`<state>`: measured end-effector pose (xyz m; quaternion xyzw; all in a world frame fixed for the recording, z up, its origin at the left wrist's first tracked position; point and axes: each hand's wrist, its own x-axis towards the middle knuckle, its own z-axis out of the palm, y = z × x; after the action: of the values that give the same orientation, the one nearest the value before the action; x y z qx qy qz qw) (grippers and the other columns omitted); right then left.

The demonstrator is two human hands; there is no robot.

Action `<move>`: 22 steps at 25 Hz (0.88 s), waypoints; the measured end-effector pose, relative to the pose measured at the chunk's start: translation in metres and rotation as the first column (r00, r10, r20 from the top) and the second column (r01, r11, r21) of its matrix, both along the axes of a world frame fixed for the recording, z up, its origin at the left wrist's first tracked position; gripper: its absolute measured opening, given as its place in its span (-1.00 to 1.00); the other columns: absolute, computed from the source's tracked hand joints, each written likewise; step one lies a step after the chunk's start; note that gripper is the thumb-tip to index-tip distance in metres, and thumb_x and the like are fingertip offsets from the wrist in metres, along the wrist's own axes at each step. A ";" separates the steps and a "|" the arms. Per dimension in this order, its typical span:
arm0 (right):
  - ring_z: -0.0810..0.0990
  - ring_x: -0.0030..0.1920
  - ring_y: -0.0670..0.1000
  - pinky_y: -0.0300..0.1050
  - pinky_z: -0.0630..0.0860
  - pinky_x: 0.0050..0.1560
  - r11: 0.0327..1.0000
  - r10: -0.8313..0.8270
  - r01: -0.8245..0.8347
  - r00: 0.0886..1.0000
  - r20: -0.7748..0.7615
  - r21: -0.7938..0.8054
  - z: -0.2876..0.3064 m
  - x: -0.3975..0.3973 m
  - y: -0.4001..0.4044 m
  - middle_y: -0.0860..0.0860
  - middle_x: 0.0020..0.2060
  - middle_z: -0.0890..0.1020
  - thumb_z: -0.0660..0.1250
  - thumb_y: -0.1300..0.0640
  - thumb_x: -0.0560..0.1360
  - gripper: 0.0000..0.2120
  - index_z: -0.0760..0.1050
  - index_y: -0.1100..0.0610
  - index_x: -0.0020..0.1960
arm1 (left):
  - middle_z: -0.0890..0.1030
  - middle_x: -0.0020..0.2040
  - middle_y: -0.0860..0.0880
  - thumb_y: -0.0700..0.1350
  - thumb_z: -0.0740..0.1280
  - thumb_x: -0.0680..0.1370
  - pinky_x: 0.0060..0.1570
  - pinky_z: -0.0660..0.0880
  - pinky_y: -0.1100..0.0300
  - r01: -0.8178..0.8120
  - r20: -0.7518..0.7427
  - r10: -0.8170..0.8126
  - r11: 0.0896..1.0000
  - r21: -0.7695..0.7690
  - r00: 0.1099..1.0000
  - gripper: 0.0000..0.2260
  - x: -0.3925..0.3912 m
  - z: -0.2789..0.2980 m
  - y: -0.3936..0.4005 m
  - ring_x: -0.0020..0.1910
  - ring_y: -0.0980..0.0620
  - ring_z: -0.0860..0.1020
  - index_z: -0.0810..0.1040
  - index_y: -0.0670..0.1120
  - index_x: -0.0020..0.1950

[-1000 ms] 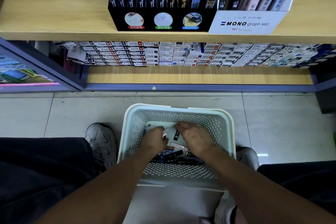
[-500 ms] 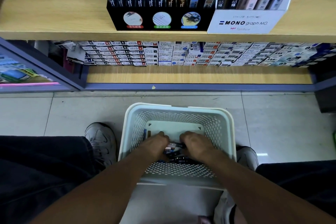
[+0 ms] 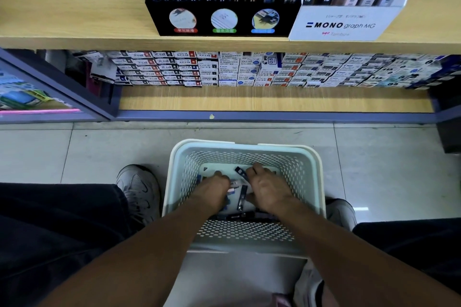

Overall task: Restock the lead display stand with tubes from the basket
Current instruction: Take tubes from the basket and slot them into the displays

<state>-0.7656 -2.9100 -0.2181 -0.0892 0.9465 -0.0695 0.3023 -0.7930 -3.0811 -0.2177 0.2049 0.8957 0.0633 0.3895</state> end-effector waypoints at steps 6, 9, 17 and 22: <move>0.52 0.16 0.15 0.04 0.58 -0.06 0.994 -0.106 0.107 0.994 -0.033 0.031 -0.014 0.012 -0.031 0.14 0.32 0.30 0.54 -0.13 0.34 -0.25 0.27 0.10 0.36 | 0.42 0.27 -0.22 -0.09 0.50 0.48 0.13 0.51 0.05 0.040 0.023 -0.039 0.999 -0.019 0.999 -0.41 0.008 0.003 0.008 0.16 -0.20 0.58 0.36 -0.21 0.42; 0.51 0.18 0.15 0.03 0.57 -0.04 0.990 -0.144 0.144 0.989 -0.030 0.003 -0.015 0.011 -0.029 0.12 0.31 0.30 0.55 -0.12 0.34 -0.26 0.28 0.09 0.36 | 0.39 0.30 -0.23 -0.11 0.52 0.45 0.09 0.51 0.04 0.068 0.038 -0.066 0.995 -0.066 0.997 -0.35 0.009 0.004 0.007 0.14 -0.22 0.58 0.32 -0.24 0.44; 0.51 0.19 0.14 0.03 0.58 0.02 0.973 -0.230 0.230 0.973 -0.028 0.031 -0.006 0.009 -0.015 0.12 0.32 0.36 0.43 -0.20 0.45 -0.32 0.28 0.13 0.39 | 0.39 0.30 -0.23 -0.19 0.49 0.44 0.07 0.54 0.02 0.014 -0.014 -0.015 0.994 -0.108 1.000 -0.40 0.008 0.001 -0.001 0.12 -0.22 0.59 0.32 -0.26 0.41; 0.47 0.19 0.13 0.02 0.58 -0.08 0.997 -0.062 0.063 0.998 -0.016 0.054 -0.002 0.009 -0.020 0.09 0.28 0.33 0.54 -0.01 0.38 -0.29 0.25 0.09 0.39 | 0.41 0.28 -0.21 -0.11 0.47 0.49 0.08 0.53 0.05 -0.012 -0.010 0.011 0.993 -0.121 1.000 -0.46 0.007 0.002 0.004 0.13 -0.19 0.59 0.36 -0.22 0.38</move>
<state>-0.7566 -2.9299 -0.2204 -0.0518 0.9524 -0.0522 0.2957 -0.7855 -3.0771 -0.2157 0.1761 0.9008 0.0103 0.3968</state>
